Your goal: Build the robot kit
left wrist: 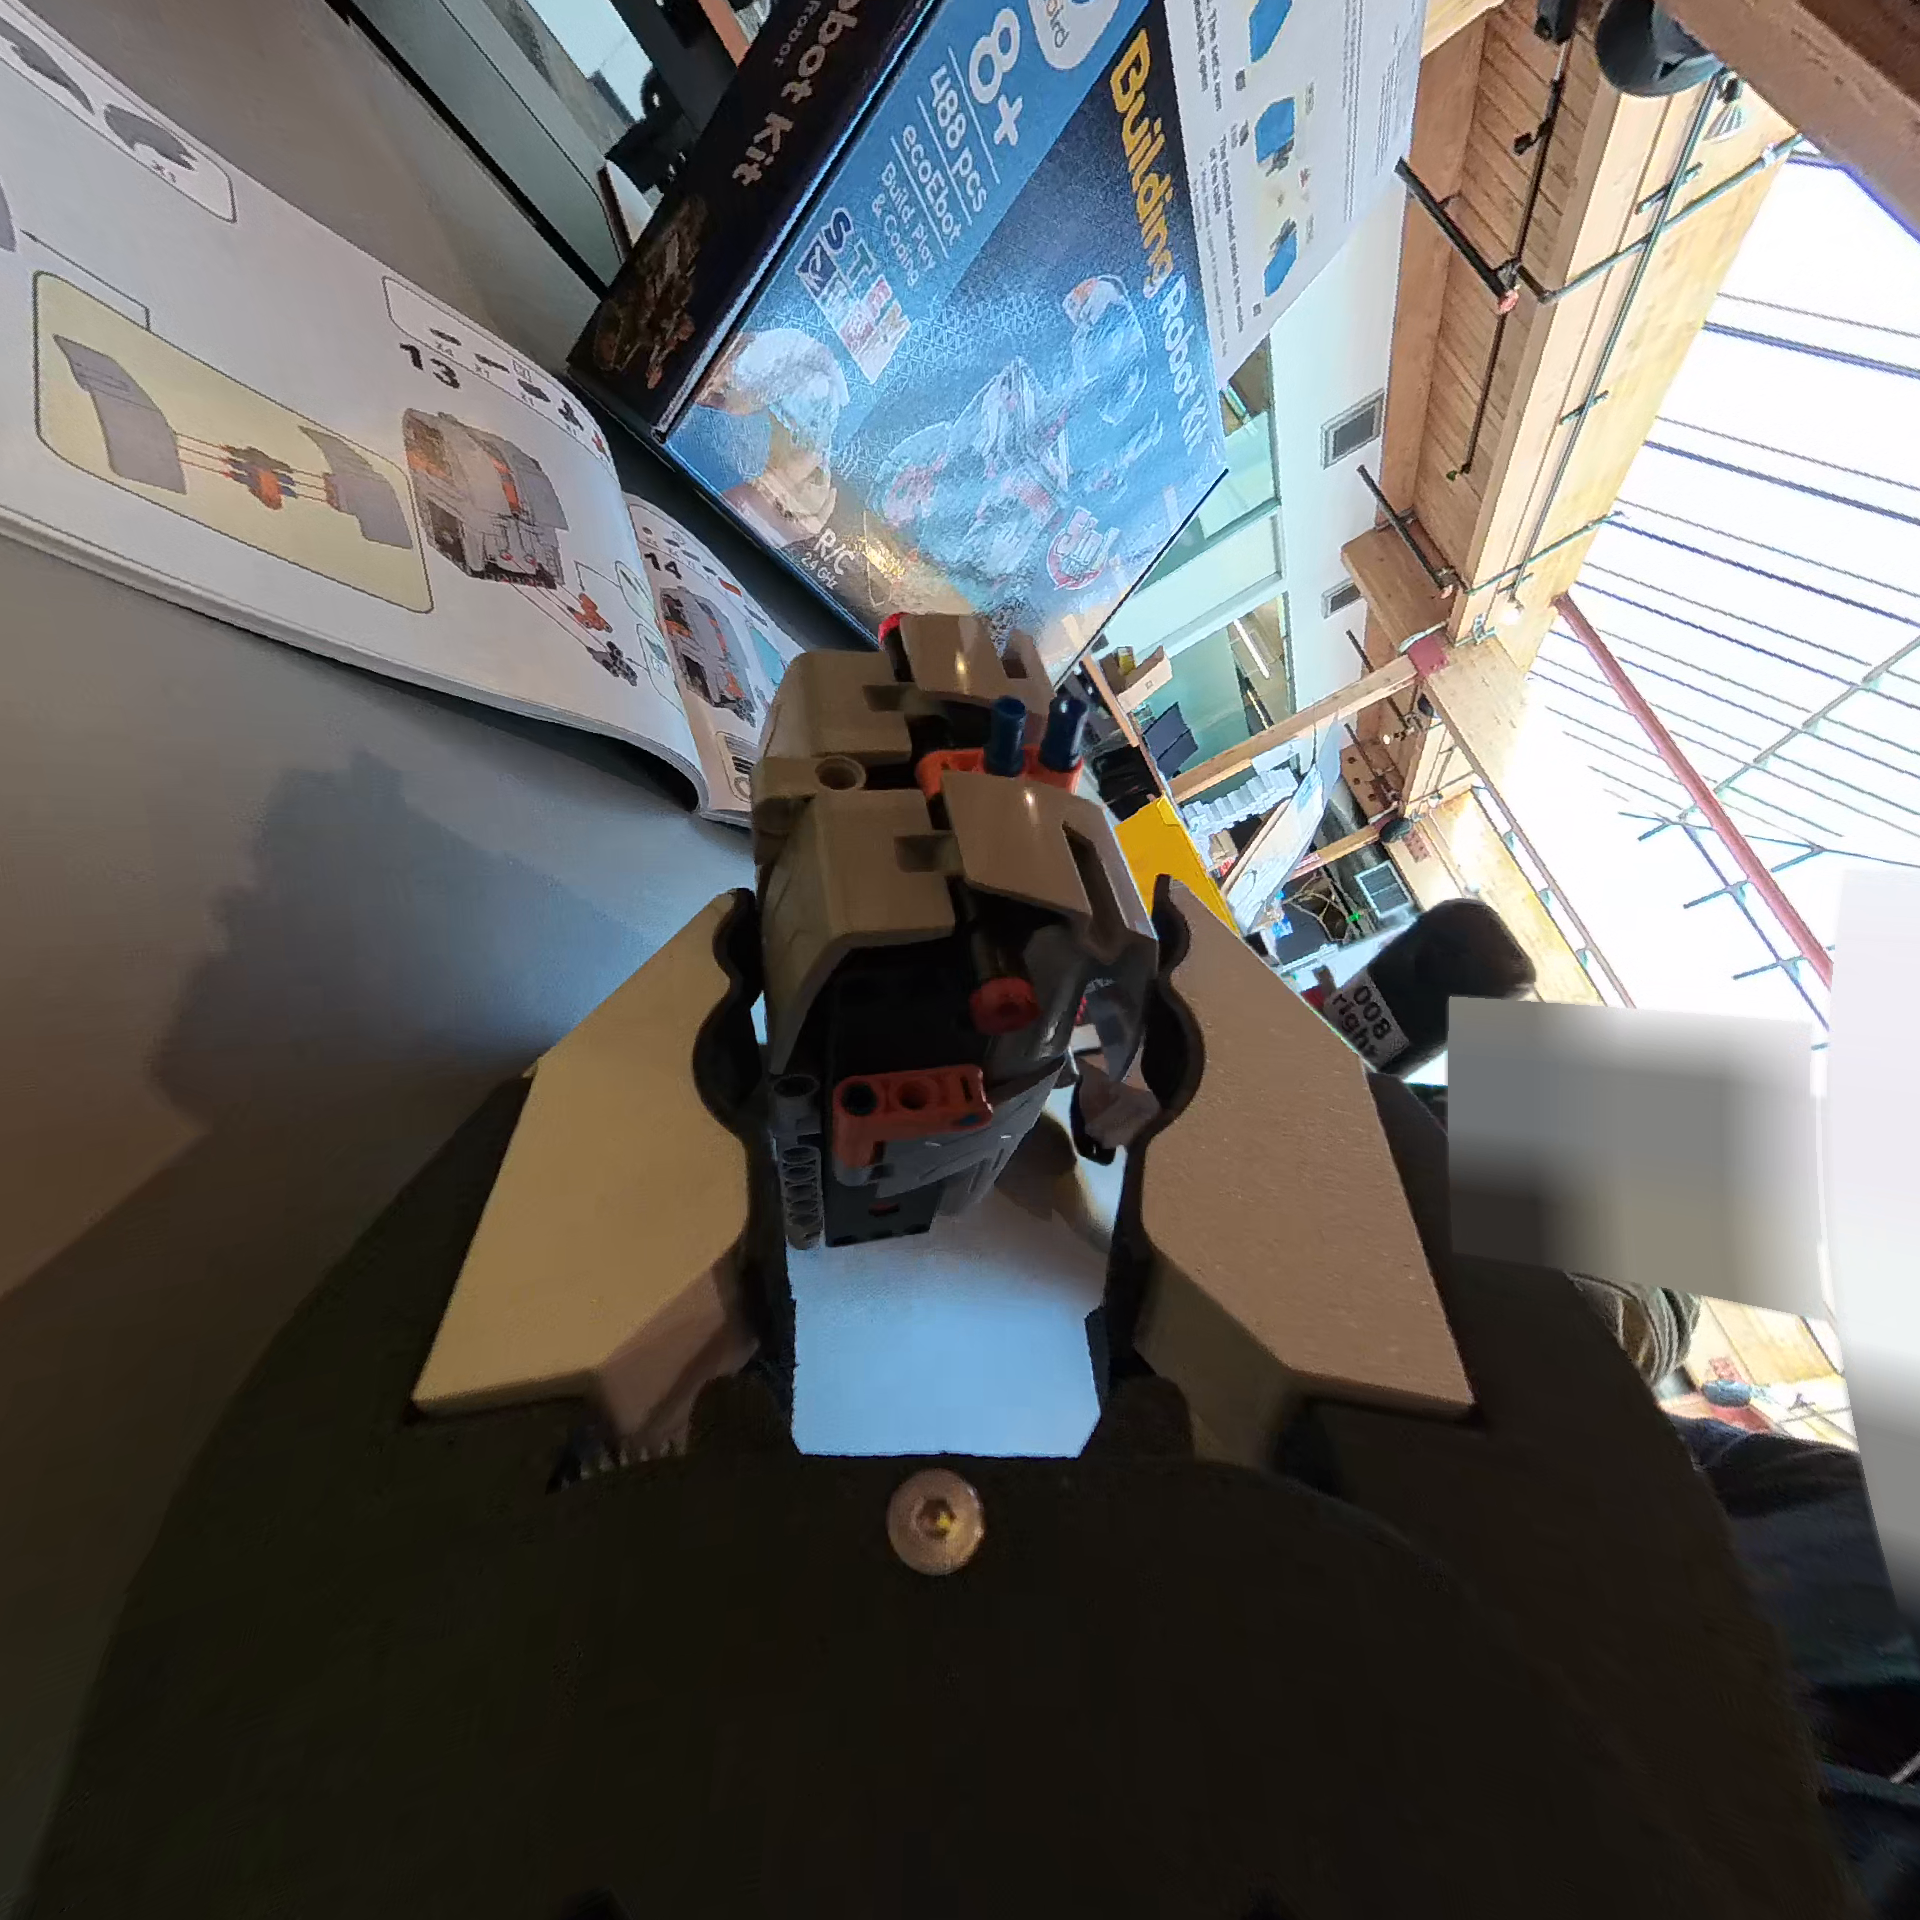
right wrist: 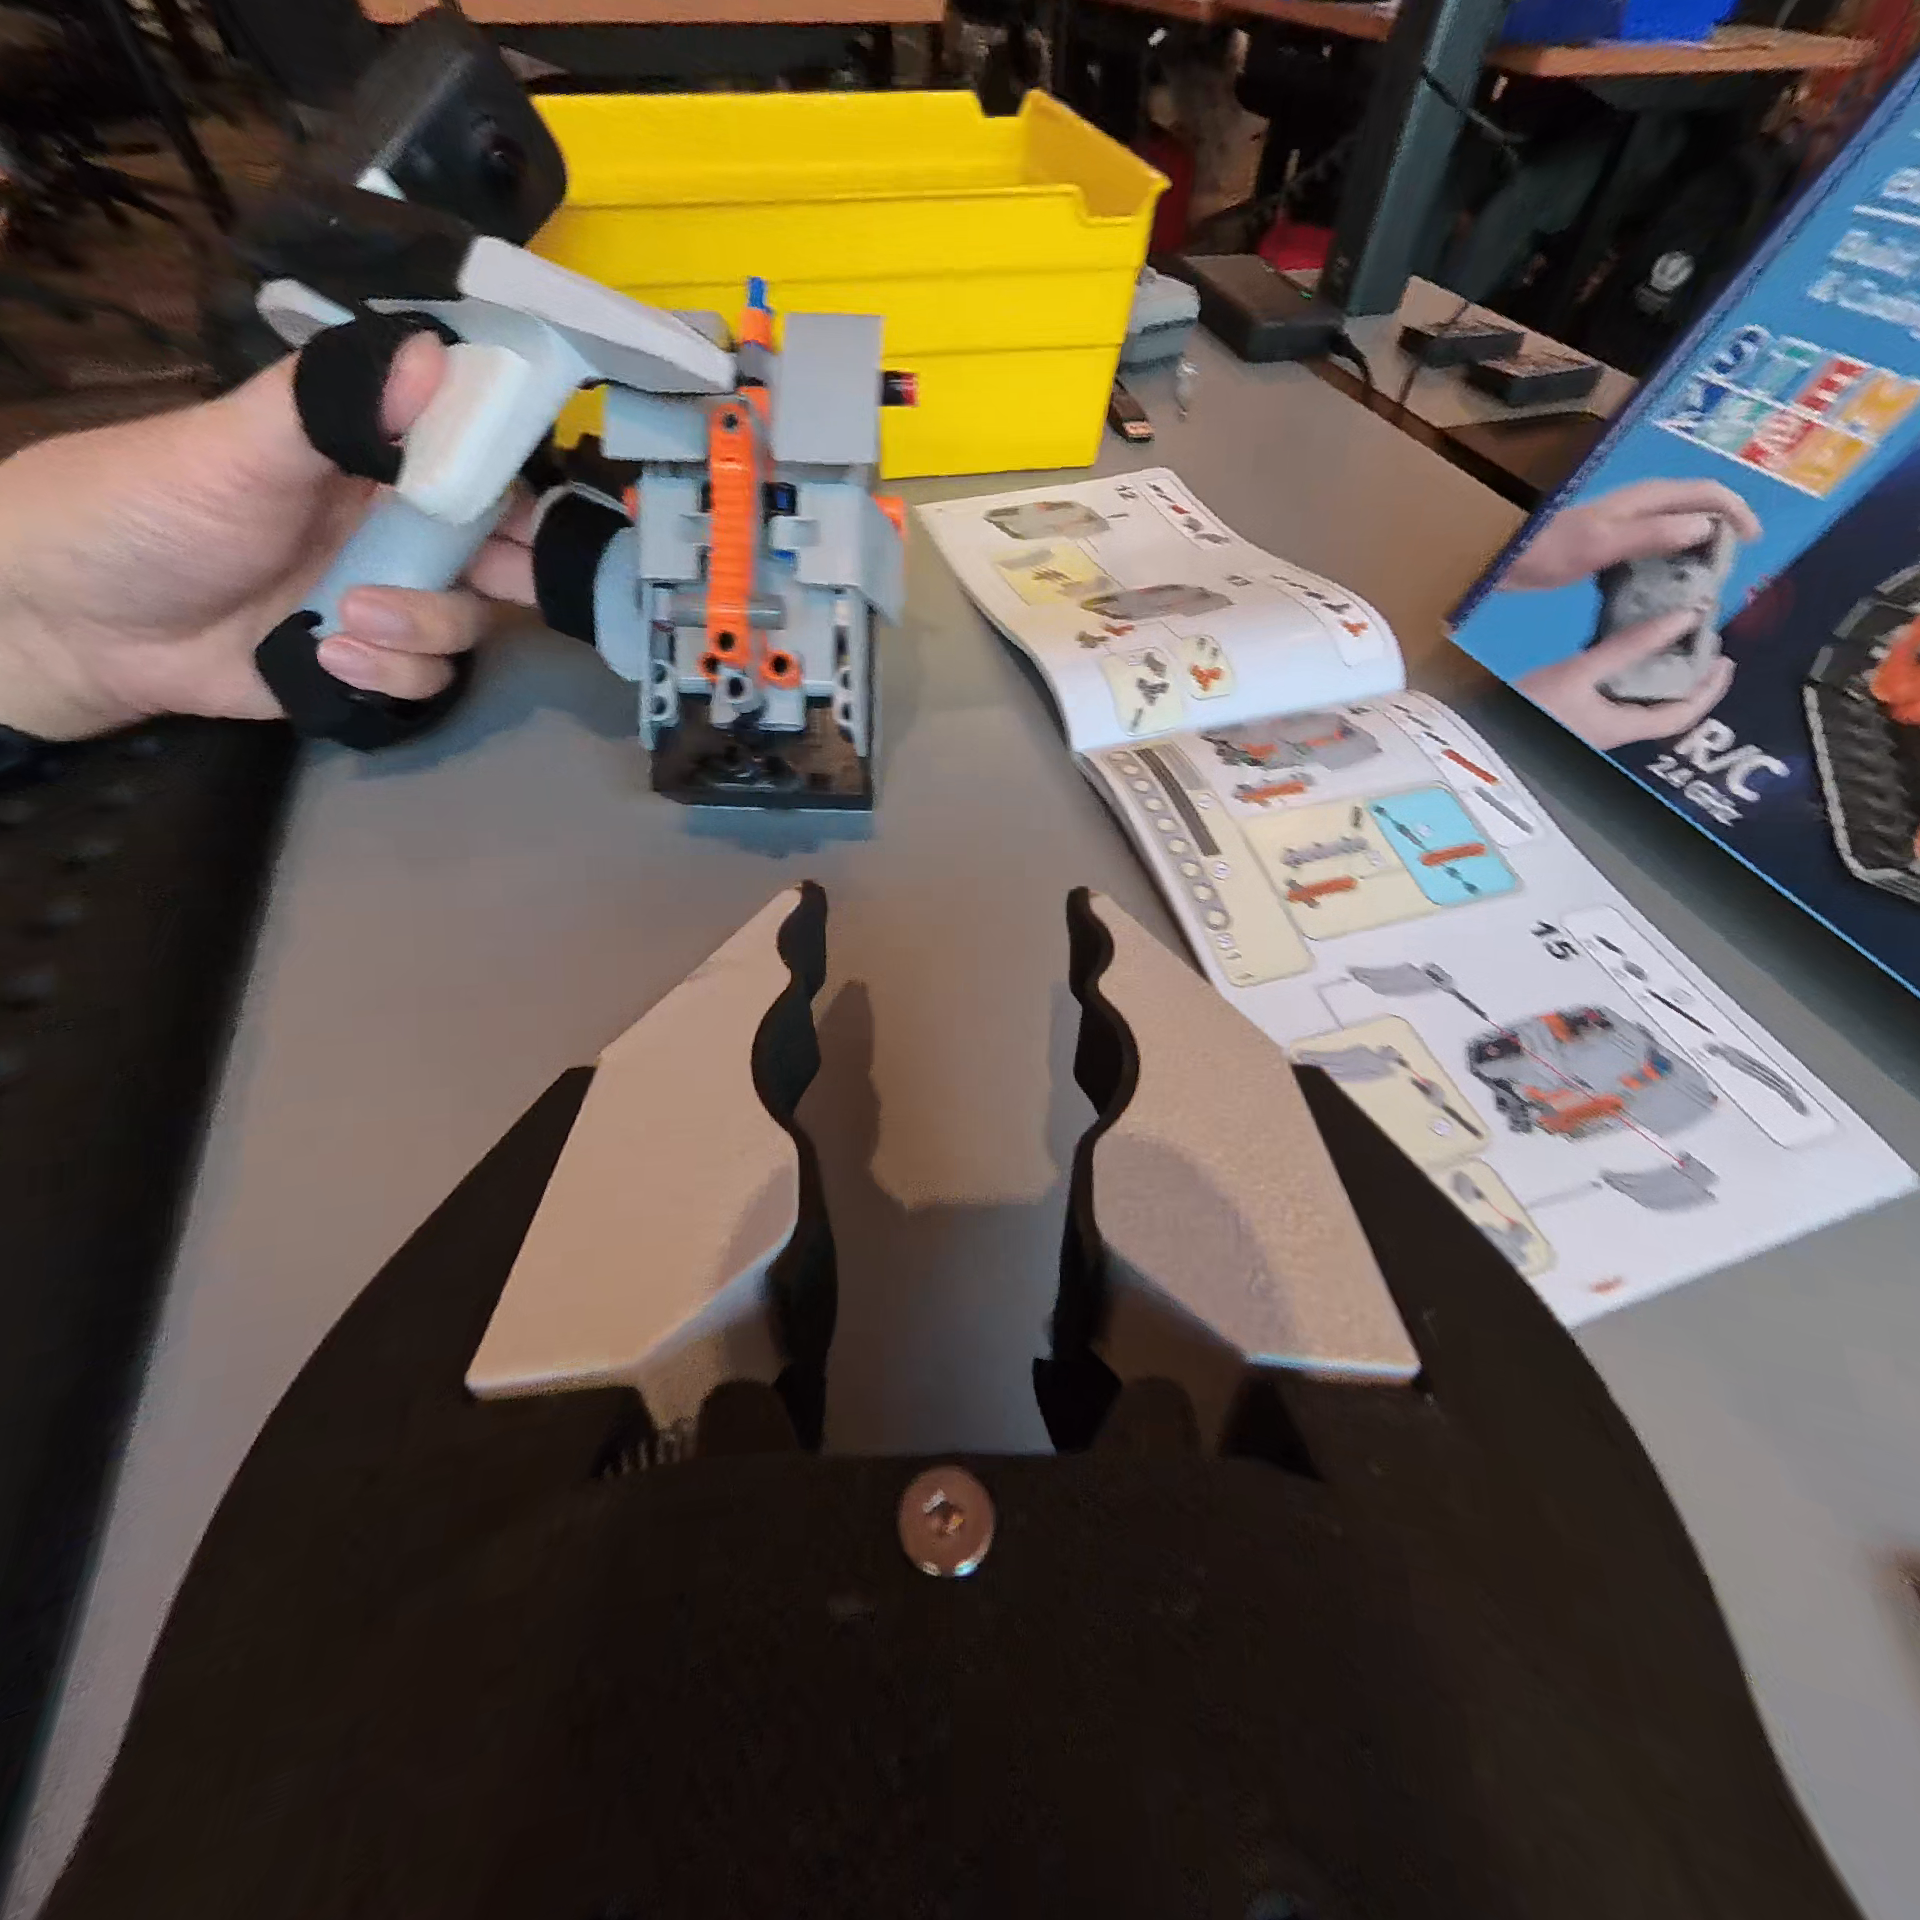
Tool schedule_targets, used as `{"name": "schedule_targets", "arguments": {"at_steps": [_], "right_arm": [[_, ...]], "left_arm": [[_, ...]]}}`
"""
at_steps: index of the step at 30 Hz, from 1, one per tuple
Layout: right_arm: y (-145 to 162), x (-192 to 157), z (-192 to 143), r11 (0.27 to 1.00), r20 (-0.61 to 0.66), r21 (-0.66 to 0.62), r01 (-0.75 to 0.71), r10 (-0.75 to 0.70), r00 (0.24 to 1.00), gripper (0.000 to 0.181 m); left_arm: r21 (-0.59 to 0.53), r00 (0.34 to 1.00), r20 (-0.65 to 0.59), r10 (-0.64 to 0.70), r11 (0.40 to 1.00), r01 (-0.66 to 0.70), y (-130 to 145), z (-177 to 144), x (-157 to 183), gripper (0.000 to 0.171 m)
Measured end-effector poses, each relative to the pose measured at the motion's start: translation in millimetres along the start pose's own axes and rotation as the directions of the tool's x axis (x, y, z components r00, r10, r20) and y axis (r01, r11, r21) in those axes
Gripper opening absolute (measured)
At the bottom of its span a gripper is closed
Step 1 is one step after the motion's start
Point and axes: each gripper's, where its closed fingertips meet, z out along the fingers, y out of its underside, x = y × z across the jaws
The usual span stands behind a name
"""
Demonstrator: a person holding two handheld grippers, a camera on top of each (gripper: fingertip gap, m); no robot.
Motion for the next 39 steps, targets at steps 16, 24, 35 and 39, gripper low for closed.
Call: {"name": "schedule_targets", "arguments": {"at_steps": [16, 24, 35, 39], "right_arm": [[30, 49, -11, 0.987, -0.184, -0.146, -0.072, 0.045, 0.982, 0.036], [31, 84, -29, 0.975, -0.293, -0.068, -0.211, 0.182, 0.939, 0.033], [29, 88, -32, 0.978, -0.319, -0.047, -0.204, 0.179, 0.931, 0.027], [33, 103, -41, 0.965, -0.378, -0.027, -0.260, 0.231, 0.897, 0.020]], "left_arm": [[-0.015, 1.000, -0.004, -0.007, 1.000, 0.007, 3, 0, 2, 0.073], [-0.019, 0.999, -0.019, -0.027, 0.999, 0.027, 3, 1, 2, 0.073], [-0.036, 0.999, -0.040, -0.028, 0.999, 0.027, 5, 3, 7, 0.074], [-0.040, 0.999, -0.046, -0.027, 0.999, 0.025, 6, 3, 9, 0.074]]}}
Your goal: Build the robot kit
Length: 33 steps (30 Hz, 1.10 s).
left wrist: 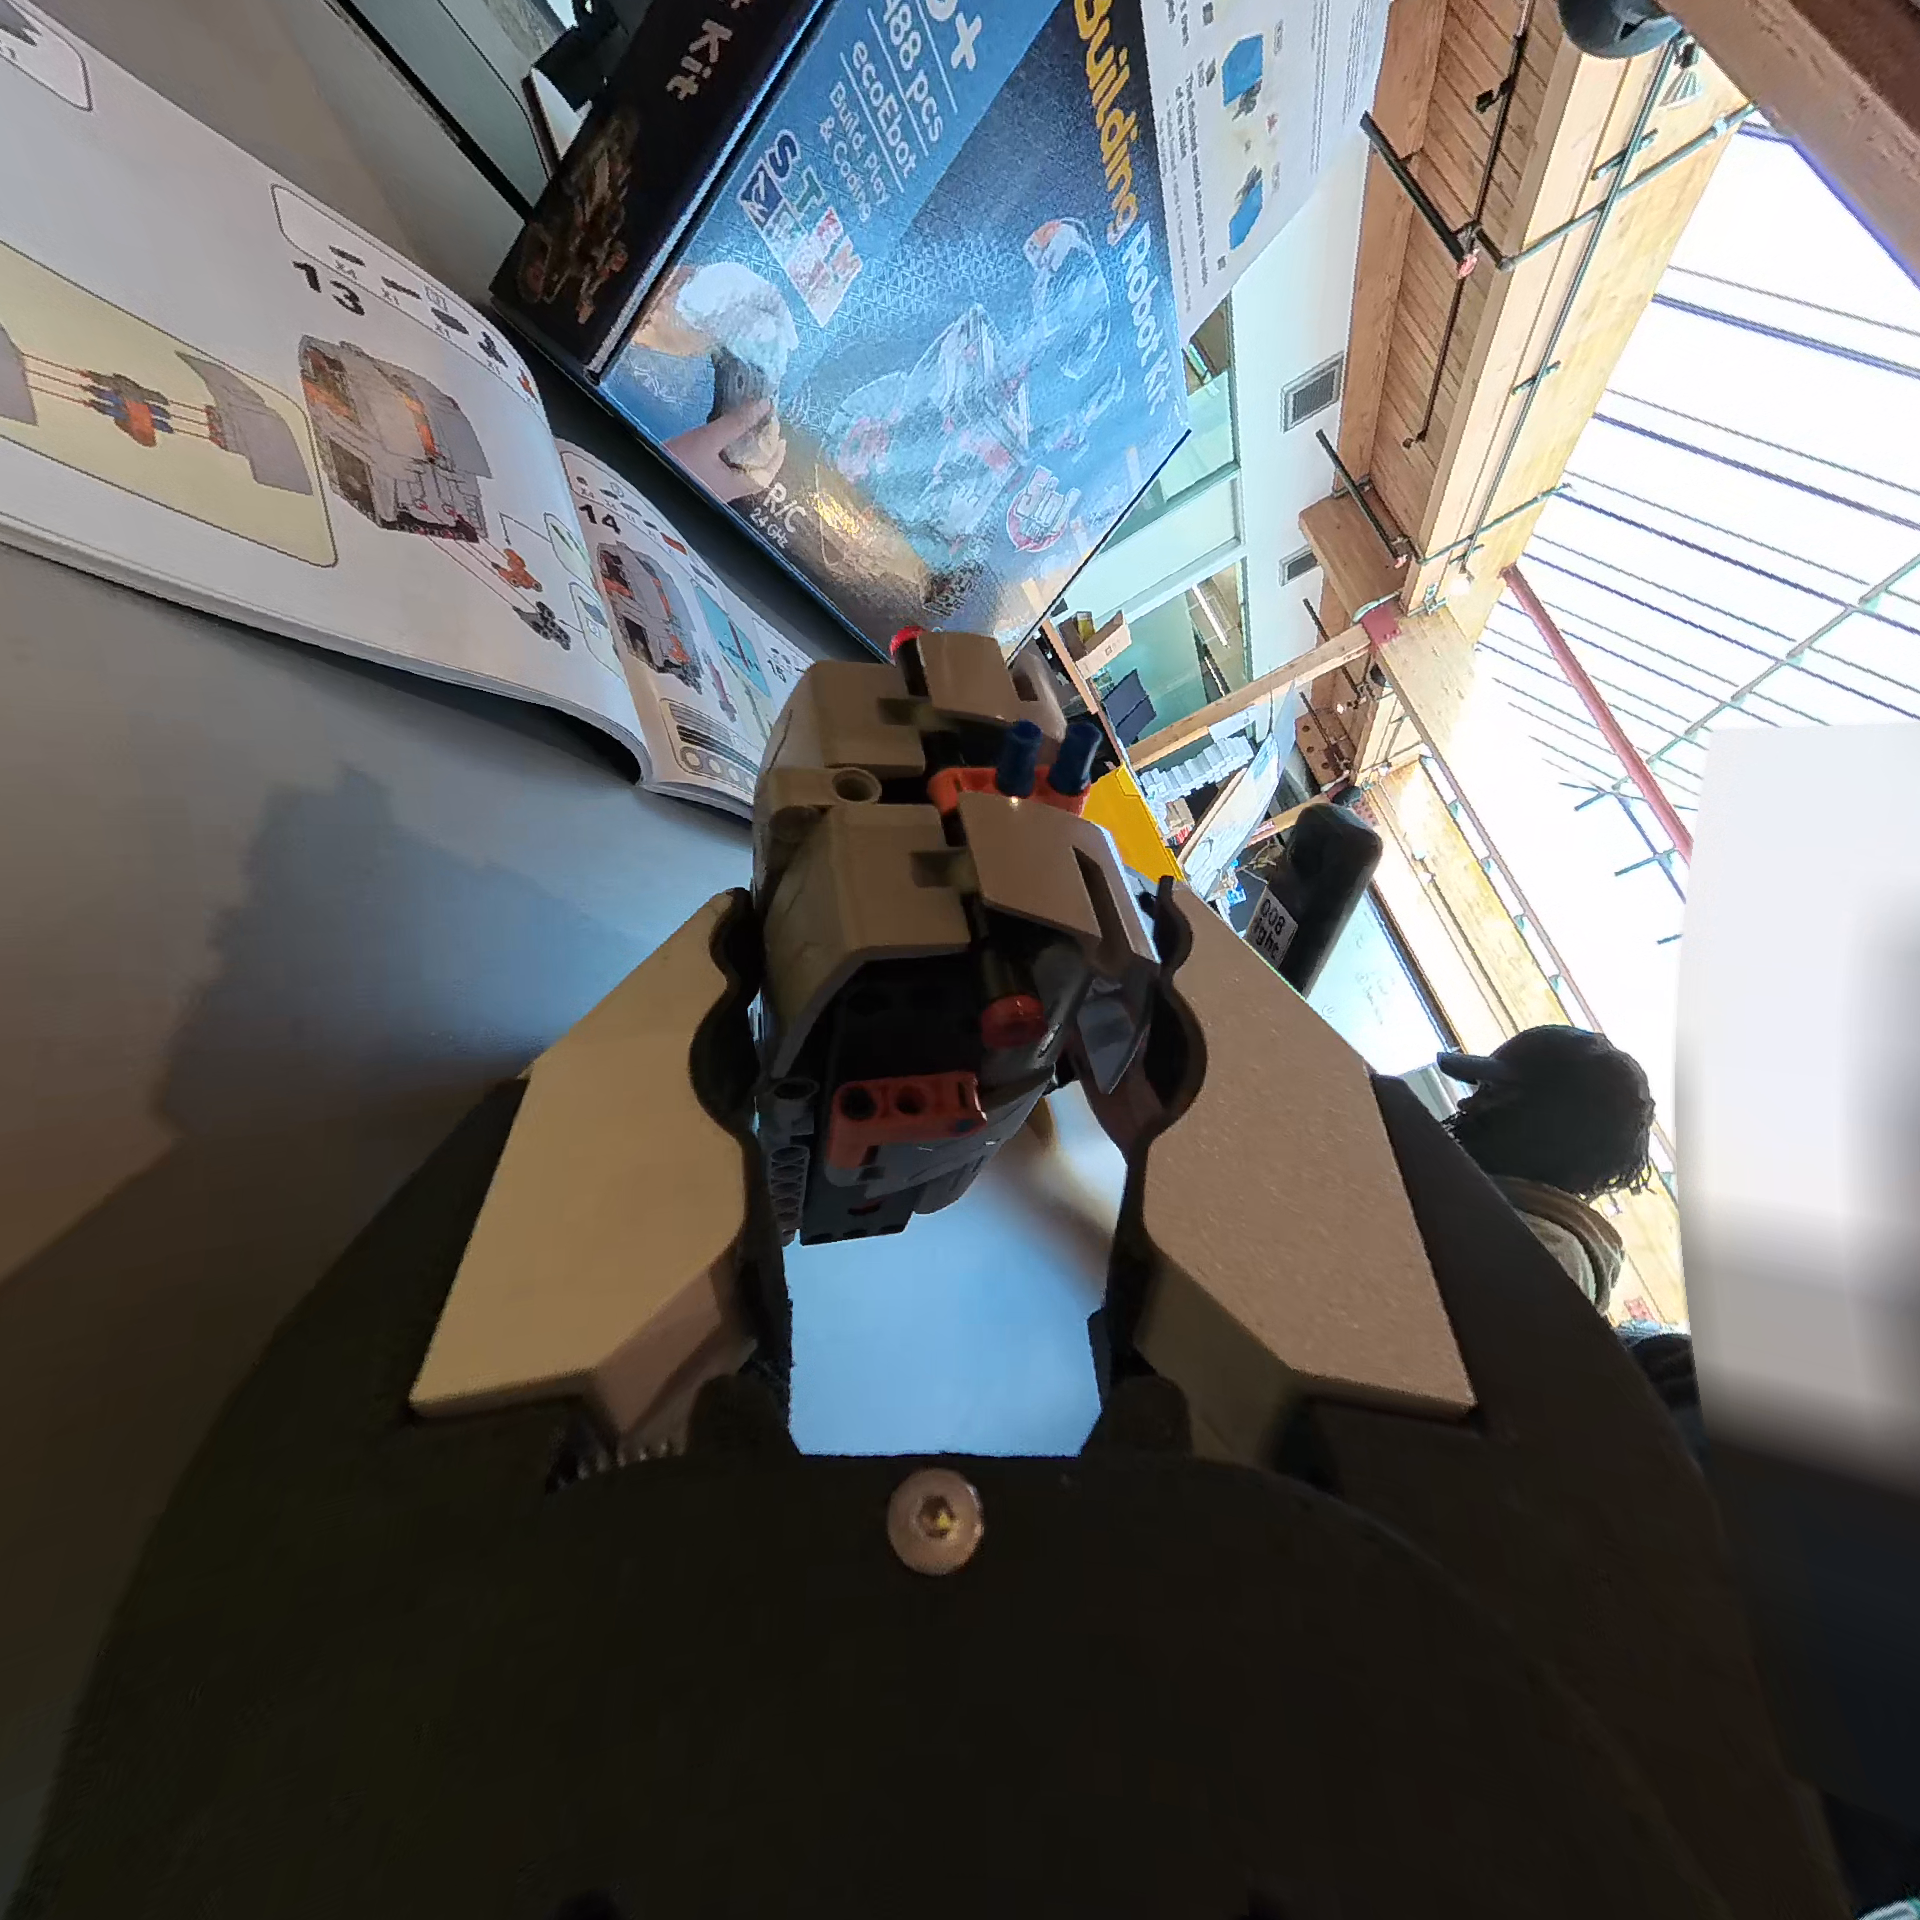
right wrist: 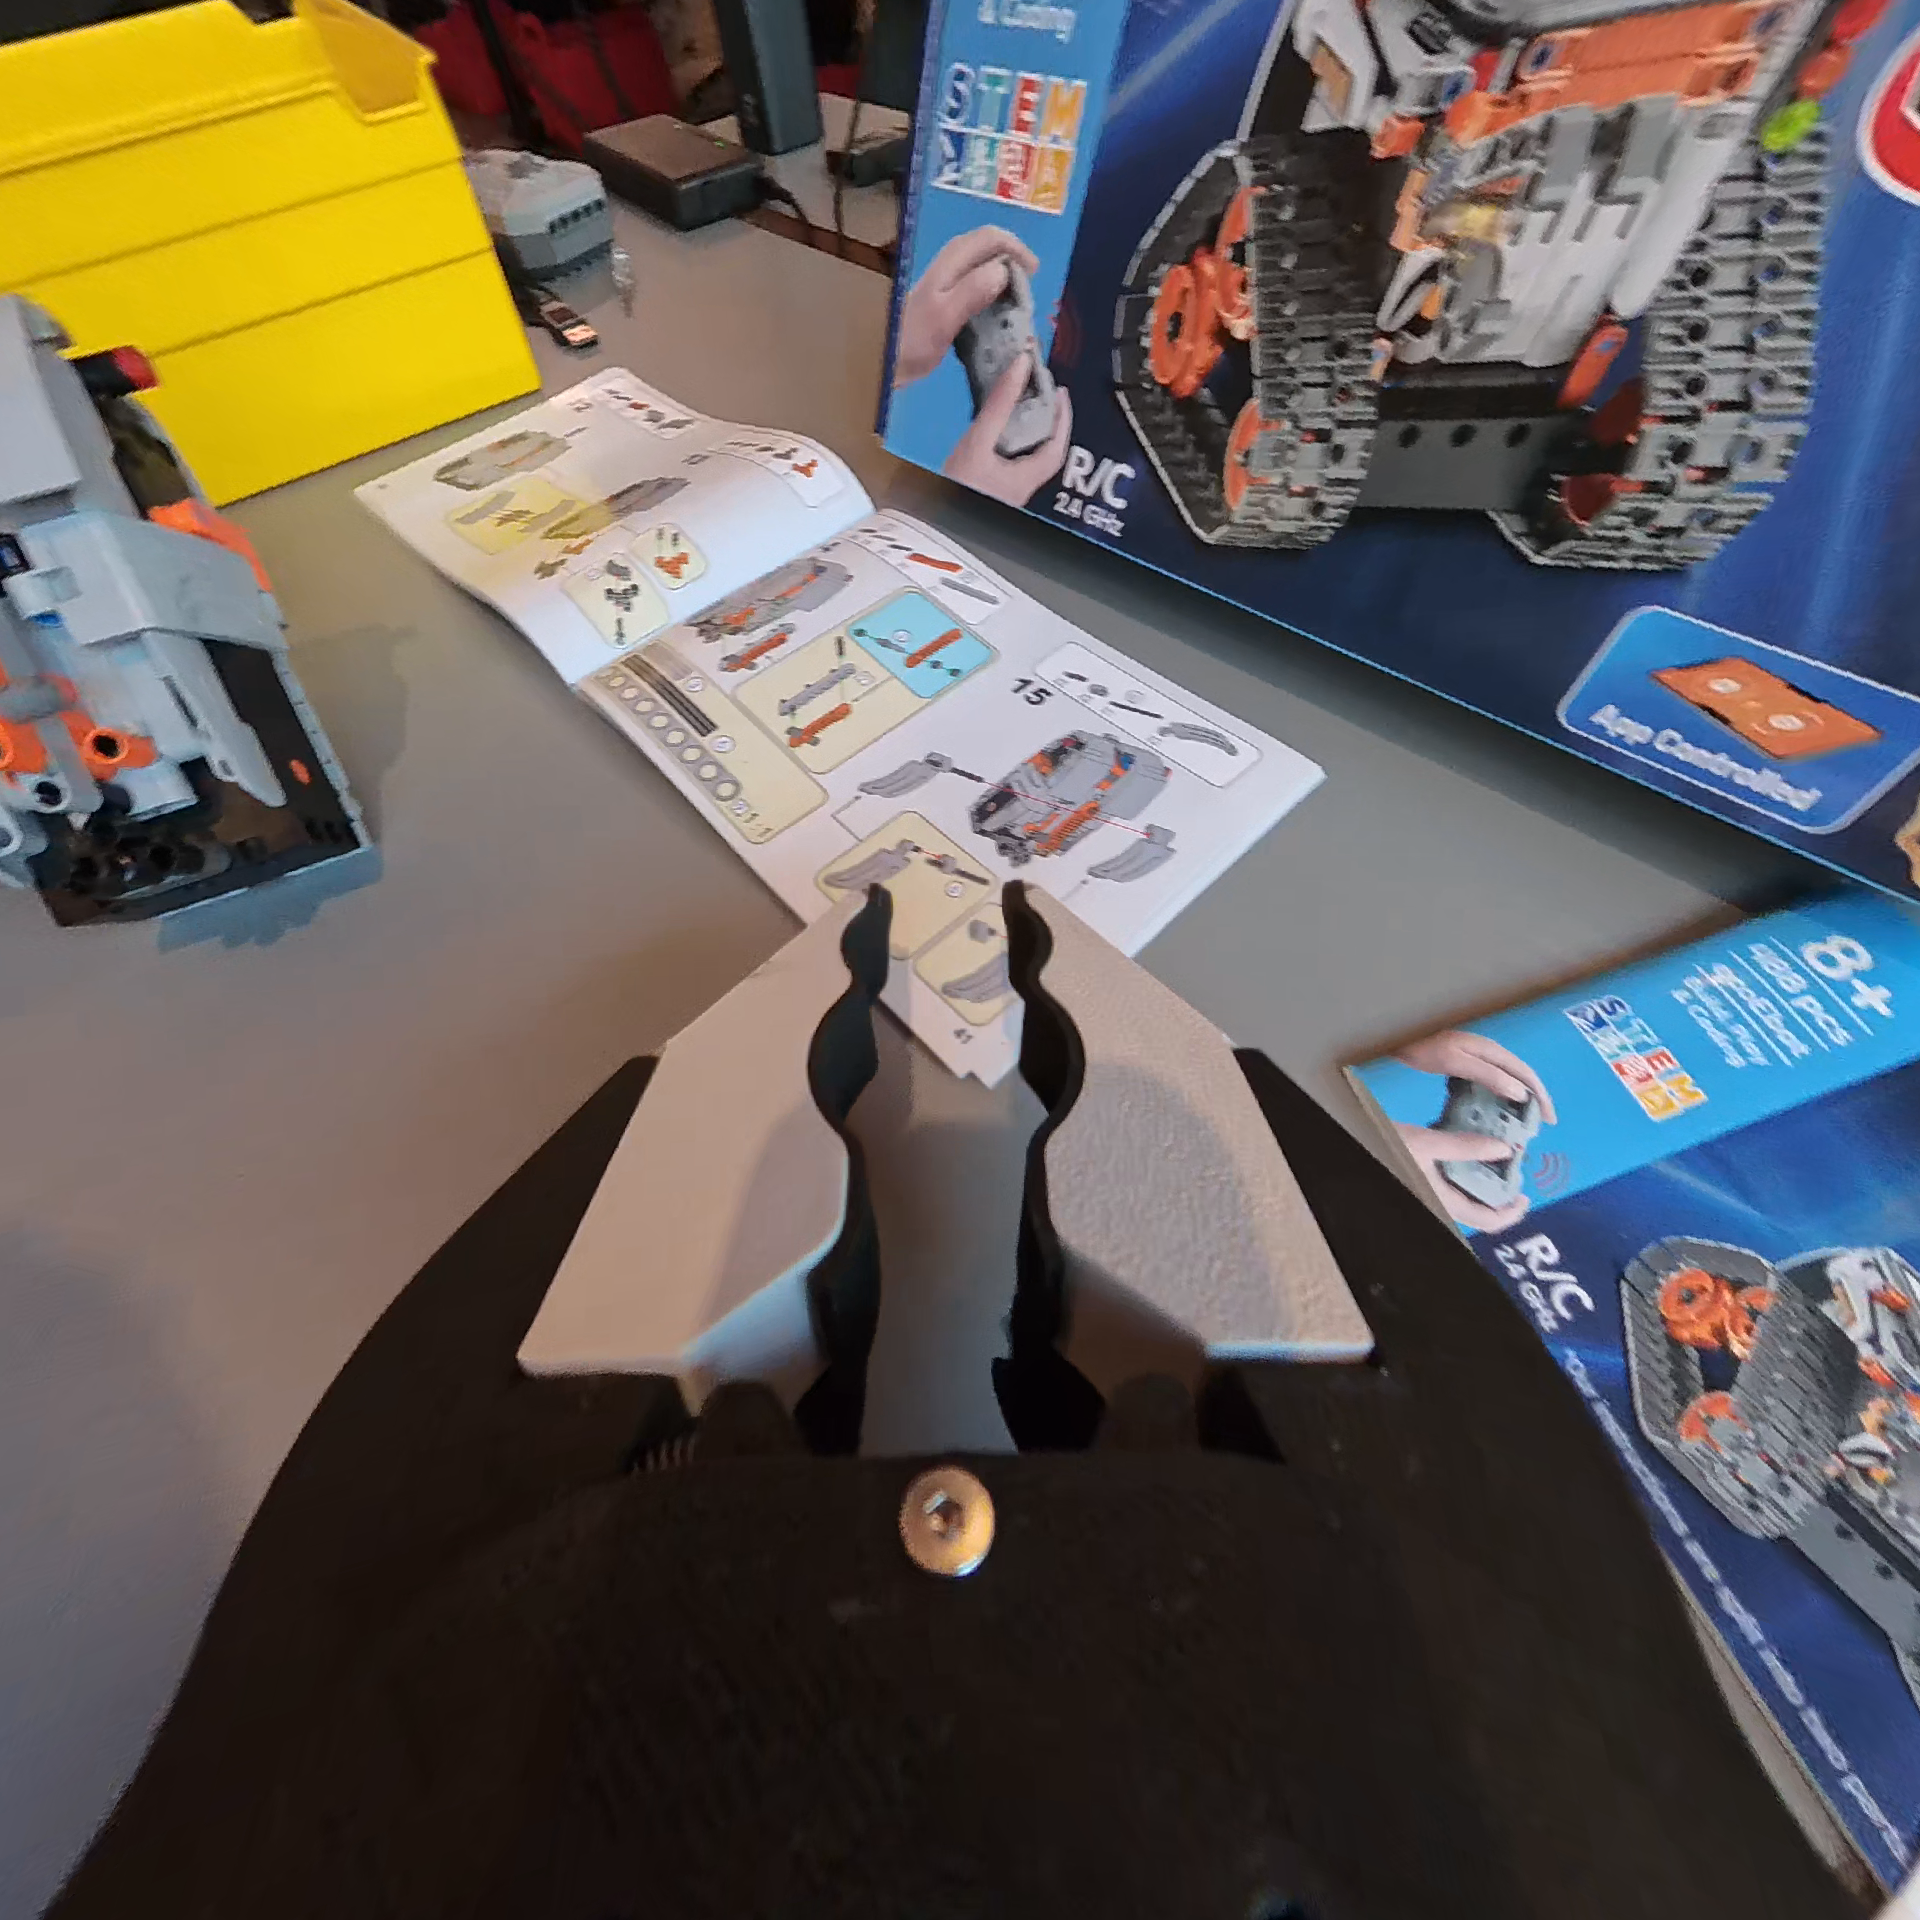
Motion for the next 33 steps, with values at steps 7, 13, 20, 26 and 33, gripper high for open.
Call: {"name": "schedule_targets", "arguments": {"at_steps": [7, 13, 20, 26, 33], "right_arm": [[3, 20, -2, 0.998, -0.090, -0.013, -0.058, 0.057, 0.994, 0.000], [3, 19, -2, 0.999, -0.089, -0.015, -0.048, 0.047, 0.995, 0.000], [3, 18, -2, 0.999, -0.084, -0.015, -0.048, 0.047, 0.995, 0.000], [3, 17, -1, 0.999, -0.080, -0.017, -0.039, 0.038, 0.996, 0.000], [4, 16, 0, 0.999, -0.076, -0.026, -0.035, 0.033, 0.997, 0.000]], "left_arm": [[-0.004, 1.000, -0.005, -0.004, 1.000, 0.004, 0, 1, 0, 0.074], [-0.006, 1.000, -0.004, 0.000, 1.000, 0.000, 0, 1, 0, 0.074], [-0.004, 1.000, -0.004, -0.005, 1.000, 0.005, 0, 1, 0, 0.074], [-0.004, 1.000, -0.004, -0.005, 1.000, 0.005, 0, 1, 0, 0.074], [-0.005, 1.000, -0.005, -0.005, 1.000, 0.005, 0, 1, 0, 0.074]]}}
